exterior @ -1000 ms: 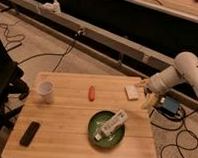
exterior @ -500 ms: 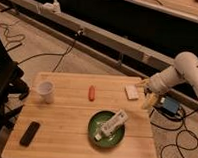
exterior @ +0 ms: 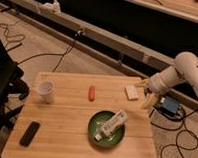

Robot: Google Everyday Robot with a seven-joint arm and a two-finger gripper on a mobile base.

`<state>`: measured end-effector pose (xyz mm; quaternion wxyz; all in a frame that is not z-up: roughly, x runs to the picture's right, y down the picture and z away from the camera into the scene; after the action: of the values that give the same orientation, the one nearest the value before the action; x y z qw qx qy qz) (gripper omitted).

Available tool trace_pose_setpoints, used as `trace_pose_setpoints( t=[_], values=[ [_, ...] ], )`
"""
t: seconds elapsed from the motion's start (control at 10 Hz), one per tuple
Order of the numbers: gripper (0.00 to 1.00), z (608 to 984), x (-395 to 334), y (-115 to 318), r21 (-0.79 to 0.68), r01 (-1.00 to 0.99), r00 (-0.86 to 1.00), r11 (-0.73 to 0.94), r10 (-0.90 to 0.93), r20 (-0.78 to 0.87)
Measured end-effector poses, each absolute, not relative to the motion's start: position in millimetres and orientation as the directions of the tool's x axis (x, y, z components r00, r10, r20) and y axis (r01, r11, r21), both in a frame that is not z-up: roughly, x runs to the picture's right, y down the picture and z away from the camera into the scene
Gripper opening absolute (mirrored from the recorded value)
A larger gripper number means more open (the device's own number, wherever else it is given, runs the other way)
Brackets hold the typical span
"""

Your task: Pick up the ceramic cup

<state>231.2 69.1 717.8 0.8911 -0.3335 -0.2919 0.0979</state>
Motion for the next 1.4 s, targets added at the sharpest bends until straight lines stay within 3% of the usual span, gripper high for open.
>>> trace_pose_setpoints(
  t=[0.8,1.4],
  values=[
    [0.80,744.8,164.1,48.6,-0.640,0.077,0.746,0.765,0.382,0.546],
    [0.80,750.5,29.7,31.1,-0.551,0.271,0.699,0.789,0.232,0.676]
  ],
)
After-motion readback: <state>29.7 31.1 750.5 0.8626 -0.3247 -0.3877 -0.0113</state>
